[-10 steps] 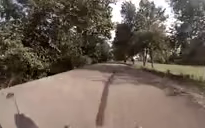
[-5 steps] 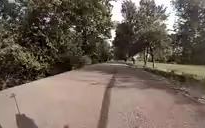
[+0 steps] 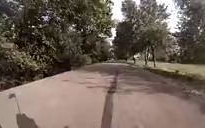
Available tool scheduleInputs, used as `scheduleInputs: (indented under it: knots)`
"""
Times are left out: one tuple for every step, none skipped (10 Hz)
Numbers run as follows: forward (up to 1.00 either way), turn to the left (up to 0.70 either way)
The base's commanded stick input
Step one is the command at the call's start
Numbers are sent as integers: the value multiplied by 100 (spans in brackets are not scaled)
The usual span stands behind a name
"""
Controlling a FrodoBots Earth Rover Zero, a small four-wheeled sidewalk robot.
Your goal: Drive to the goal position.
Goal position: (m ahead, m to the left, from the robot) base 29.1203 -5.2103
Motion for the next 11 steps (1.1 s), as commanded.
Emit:
scheduleInputs:
  knots:
    - [70,0]
    - [70,0]
    - [70,0]
    - [70,0]
    - [70,0]
    - [70,0]
    - [70,0]
    - [70,0]
    - [70,0]
    - [70,0]
    - [70,0]
